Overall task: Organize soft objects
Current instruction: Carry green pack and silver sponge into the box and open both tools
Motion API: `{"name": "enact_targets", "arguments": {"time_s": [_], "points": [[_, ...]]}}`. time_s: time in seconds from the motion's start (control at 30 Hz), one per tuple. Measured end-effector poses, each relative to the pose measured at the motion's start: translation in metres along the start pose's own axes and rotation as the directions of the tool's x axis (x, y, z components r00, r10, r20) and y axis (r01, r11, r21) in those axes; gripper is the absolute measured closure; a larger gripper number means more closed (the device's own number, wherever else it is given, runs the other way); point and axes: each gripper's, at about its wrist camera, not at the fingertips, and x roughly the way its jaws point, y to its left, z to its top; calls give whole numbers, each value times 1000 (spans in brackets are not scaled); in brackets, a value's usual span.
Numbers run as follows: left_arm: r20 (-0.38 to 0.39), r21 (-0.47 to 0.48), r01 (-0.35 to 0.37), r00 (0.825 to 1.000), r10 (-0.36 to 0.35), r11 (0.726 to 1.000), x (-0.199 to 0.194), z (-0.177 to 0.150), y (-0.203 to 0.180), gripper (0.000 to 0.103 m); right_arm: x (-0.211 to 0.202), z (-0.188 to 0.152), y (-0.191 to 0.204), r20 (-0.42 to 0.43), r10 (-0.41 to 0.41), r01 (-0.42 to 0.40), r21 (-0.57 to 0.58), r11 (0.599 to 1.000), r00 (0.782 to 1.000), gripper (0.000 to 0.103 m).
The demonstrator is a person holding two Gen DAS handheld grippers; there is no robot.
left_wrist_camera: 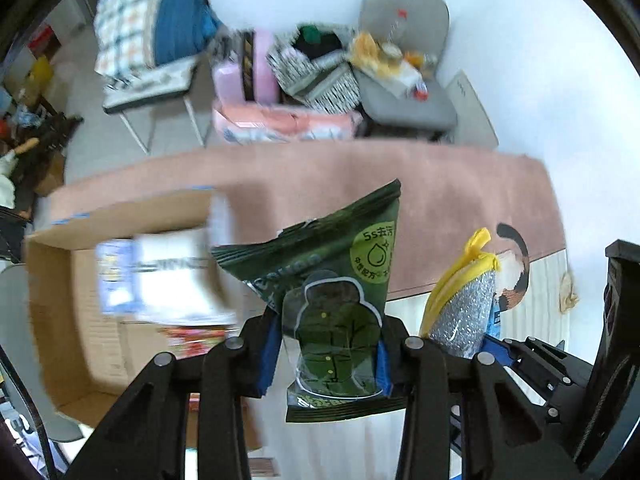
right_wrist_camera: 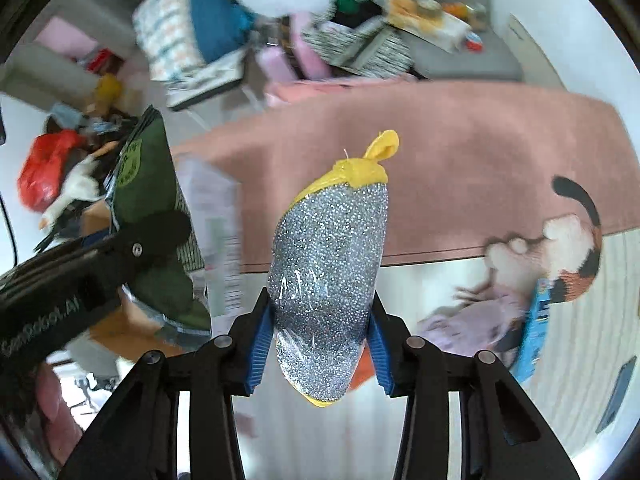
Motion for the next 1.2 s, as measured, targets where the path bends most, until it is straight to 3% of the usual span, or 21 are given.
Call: {"name": "enact_targets", "arguments": {"time_s": [0.1, 0.23, 0.4, 0.53, 0.67, 0.83, 1.07, 1.2], "points": [[37, -26, -39, 999, 40, 999, -32, -16, 44, 68, -9, -8, 43, 0, 55, -55, -44, 998, 998, 58], [33, -79, -125, 991, 128, 989, -48, -34, 124, 68, 17, -23, 127, -41, 118, -122, -111, 986, 992, 58], [-37, -157, -206, 978, 203, 966, -14, -44, 207, 68, 75, -34, 207, -110, 94, -111, -159, 981, 989, 58], [-108, -197, -221, 973, 202, 955, 25, -37, 260, 68, 123, -37, 237, -156, 44, -68, -150, 986, 987, 58], [-175, -211, -200, 971, 164, 957, 65, -23, 287, 68, 158, -43, 247, -197, -3, -28, -151, 988, 980, 58], [-223, -171, -171, 966, 131, 970, 92, -5, 291, 68, 192, -44, 254, -231, -38, 4, -148, 989, 972, 58], [-287, -134, -179, 948, 134, 975, 115, 7, 295, 64, 224, -43, 254, -261, -57, 24, -126, 992, 964, 57], [-307, -165, -159, 946, 103, 973, 120, 10, 298, 61, 236, -39, 252, -282, -57, 27, -106, 994, 958, 53]]}}
